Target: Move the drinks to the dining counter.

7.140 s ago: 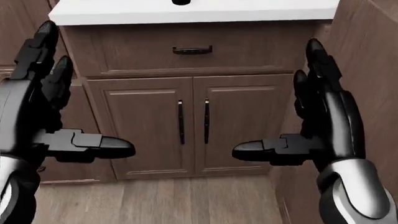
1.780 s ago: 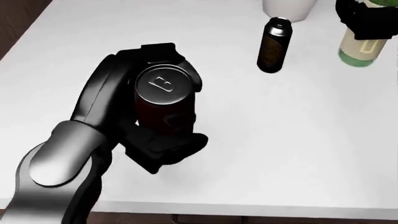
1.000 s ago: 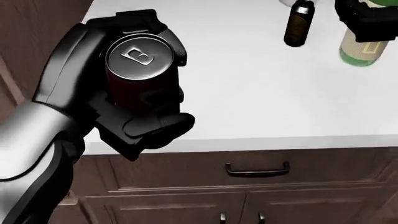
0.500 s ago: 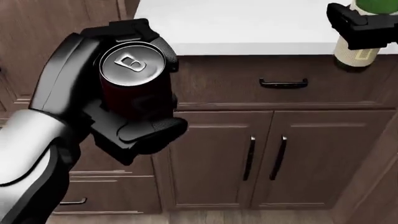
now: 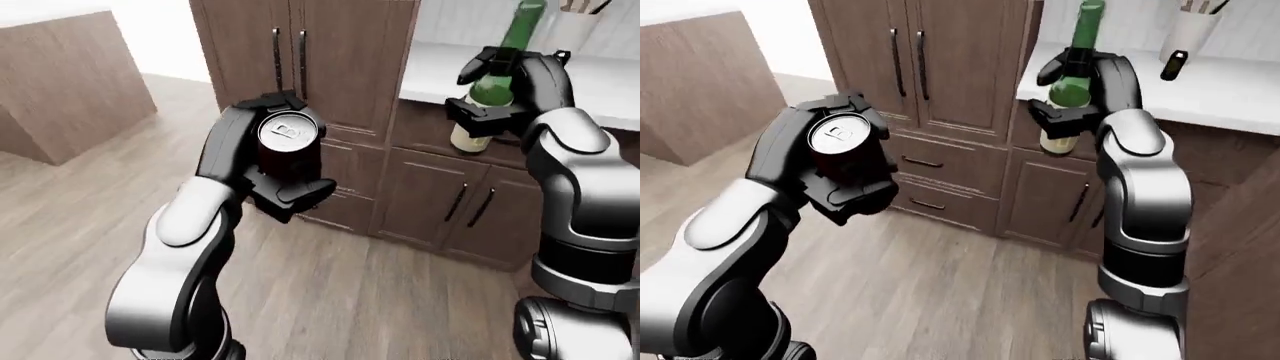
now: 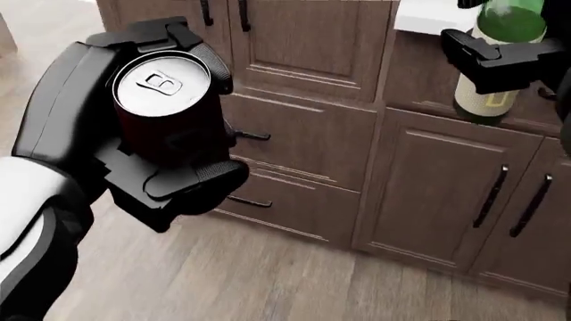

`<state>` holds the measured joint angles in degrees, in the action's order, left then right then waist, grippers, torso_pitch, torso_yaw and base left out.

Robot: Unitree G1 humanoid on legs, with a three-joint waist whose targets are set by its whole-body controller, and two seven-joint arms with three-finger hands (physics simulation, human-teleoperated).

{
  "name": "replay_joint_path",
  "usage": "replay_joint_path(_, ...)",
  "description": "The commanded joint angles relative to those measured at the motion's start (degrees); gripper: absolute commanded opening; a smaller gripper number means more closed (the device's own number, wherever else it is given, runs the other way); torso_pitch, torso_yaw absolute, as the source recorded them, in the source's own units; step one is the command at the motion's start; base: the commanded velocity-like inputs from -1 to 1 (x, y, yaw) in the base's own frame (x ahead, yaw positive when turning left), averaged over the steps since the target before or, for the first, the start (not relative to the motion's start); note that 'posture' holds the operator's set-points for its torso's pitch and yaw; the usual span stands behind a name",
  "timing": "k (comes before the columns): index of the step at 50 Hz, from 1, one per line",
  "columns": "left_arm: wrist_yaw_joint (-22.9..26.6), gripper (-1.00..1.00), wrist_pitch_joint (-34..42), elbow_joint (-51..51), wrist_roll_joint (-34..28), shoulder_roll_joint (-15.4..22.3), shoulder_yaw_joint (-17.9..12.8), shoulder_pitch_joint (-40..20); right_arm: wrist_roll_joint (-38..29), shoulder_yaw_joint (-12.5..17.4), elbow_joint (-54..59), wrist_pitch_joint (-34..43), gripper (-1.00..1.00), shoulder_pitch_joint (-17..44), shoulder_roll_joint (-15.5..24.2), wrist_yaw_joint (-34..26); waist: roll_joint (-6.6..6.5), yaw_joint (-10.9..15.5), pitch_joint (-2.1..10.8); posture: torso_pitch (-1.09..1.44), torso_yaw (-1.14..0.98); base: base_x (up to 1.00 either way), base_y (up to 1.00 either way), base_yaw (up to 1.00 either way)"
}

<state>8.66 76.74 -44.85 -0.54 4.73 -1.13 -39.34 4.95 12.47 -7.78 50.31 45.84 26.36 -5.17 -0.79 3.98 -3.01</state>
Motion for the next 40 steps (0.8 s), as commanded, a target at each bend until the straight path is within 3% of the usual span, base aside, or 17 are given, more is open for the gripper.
replay_joint_path(1, -0.3, -1.0, -1.8, -1.5, 0.7, 0.0, 0.1, -1.7, -0.6, 1.7, -2.9, -2.6, -1.0, 3.0, 1.3, 0.4, 0.94, -0.4, 1.35, 0.0, 0.0, 0.0, 0.0, 1.0)
replay_joint_path(8, -0.8, -1.0, -3.0, -1.3, 2.0, 0.5, -0.6, -0.7, -0.8, 1.5, -4.3, -1.6, -1.0, 2.6, 0.3, 0.0, 4.85, -2.1, 0.11, 0.0, 0.0, 0.0, 0.0, 1.0)
replay_joint_path(10, -1.0, -1.0, -2.8, -1.6, 2.4, 0.6, -0.7, -0.6, -1.0, 1.4, -4.2, -1.7, -1.0, 2.5, 0.2, 0.0, 9.37, -2.5, 2.26, 0.0, 0.0, 0.0, 0.0, 1.0)
replay_joint_path(11, -1.1, -1.0, -2.8, -1.8, 2.5, 0.6, -0.8, -0.5, -1.1, 1.4, -4.3, -1.8, -1.0, 2.4, 0.1, -0.1, 5.52, -2.8, -0.08, 0.0, 0.0, 0.0, 0.0, 1.0)
replay_joint_path(12, -1.1, -1.0, -3.2, -1.5, 2.7, 0.7, -1.0, -0.3, -1.1, 1.3, -4.7, -1.6, -1.0, 2.2, 0.0, 0.0, 6.61, -1.8, 0.4, 0.0, 0.0, 0.0, 0.0, 1.0)
replay_joint_path(14, -1.3, -1.0, -3.2, -1.8, 3.1, 0.9, -1.3, 0.0, -1.3, 1.1, -5.1, -1.6, -1.0, 1.8, -0.3, -0.1, 5.74, -1.7, 1.66, 0.0, 0.0, 0.0, 0.0, 1.0)
replay_joint_path(16, -1.5, -1.0, -3.5, -1.7, 3.4, 1.1, -1.4, 0.2, -1.5, 1.0, -6.0, -1.7, -1.0, 1.3, -0.5, -0.4, 4.29, -2.0, 0.94, 0.0, 0.0, 0.0, 0.0, 1.0)
replay_joint_path(20, -2.2, -1.0, -2.2, -2.3, 3.9, 1.1, -1.3, -0.6, -1.6, 1.4, -7.3, -1.3, -1.0, 0.7, -0.5, -1.0, 0.05, -2.9, 1.33, 0.0, 0.0, 0.0, 0.0, 1.0)
replay_joint_path(22, -2.5, -1.0, -3.1, -2.0, 4.0, 1.0, -0.9, 0.1, -1.7, 1.4, -8.0, -1.5, -1.0, -0.2, -0.6, -1.3, -3.93, -2.7, 3.9, 0.0, 0.0, 0.0, 0.0, 1.0)
replay_joint_path(23, -2.7, -1.0, -2.7, -2.3, 4.1, 0.9, -0.8, 0.1, -1.8, 1.4, -7.5, -2.3, -1.0, -0.4, -0.7, -1.5, -2.39, -2.3, 1.48, 0.0, 0.0, 0.0, 0.0, 1.0)
replay_joint_path(27, -2.8, -1.0, -3.3, -1.9, 4.3, 1.0, -0.7, 0.3, -2.2, 1.3, -7.8, -2.7, -1.0, -1.0, -0.9, -1.8, 0.05, -1.0, 2.36, 0.0, 0.0, 0.0, 0.0, 1.0)
replay_joint_path(31, -2.8, -1.0, -4.0, -1.8, 4.5, 1.1, -1.0, 1.0, -3.1, 0.5, -8.5, -2.0, -1.0, -1.4, -1.2, -1.9, 1.93, -3.4, 1.1, 0.0, 0.0, 0.0, 0.06, 0.75)
replay_joint_path(33, -2.9, -1.0, -3.9, -1.9, 4.7, 1.1, -1.0, 1.0, -3.4, 0.3, -8.5, -2.2, -1.0, -1.5, -1.8, -2.4, 3.04, -3.4, -0.72, 0.0, 0.0, 0.0, 0.0, 0.0)
replay_joint_path(36, -3.0, -1.0, -4.0, -1.9, 4.9, 1.3, -1.2, 1.0, -4.5, 0.1, -8.5, -2.7, -1.0, -1.7, -2.1, -2.7, 4.81, -2.6, -0.34, 0.0, 0.0, 0.0, 0.0, 0.0)
replay_joint_path(38, -3.0, -1.0, -3.9, -2.0, 5.0, 1.4, -1.3, 1.0, -4.7, 0.6, -8.6, -2.9, -1.0, -1.8, -2.5, -2.6, 6.42, -0.6, 1.61, 0.0, 0.0, 0.0, 0.0, 0.5)
replay_joint_path(39, -3.0, -1.0, -3.8, -2.1, 5.1, 1.4, -1.3, 1.0, -4.2, 0.9, -8.8, -2.2, -1.0, -1.8, -2.9, -2.6, 4.56, -2.0, 1.11, 0.0, 0.0, 0.0, 0.0, 1.0)
replay_joint_path(40, -3.1, -1.0, -3.8, -2.1, 5.2, 1.4, -1.3, 1.0, -4.0, 0.9, -9.2, -1.8, -1.0, -1.9, -3.0, -2.6, 5.52, -1.9, 1.27, 0.0, 0.0, 0.0, 0.0, 1.0)
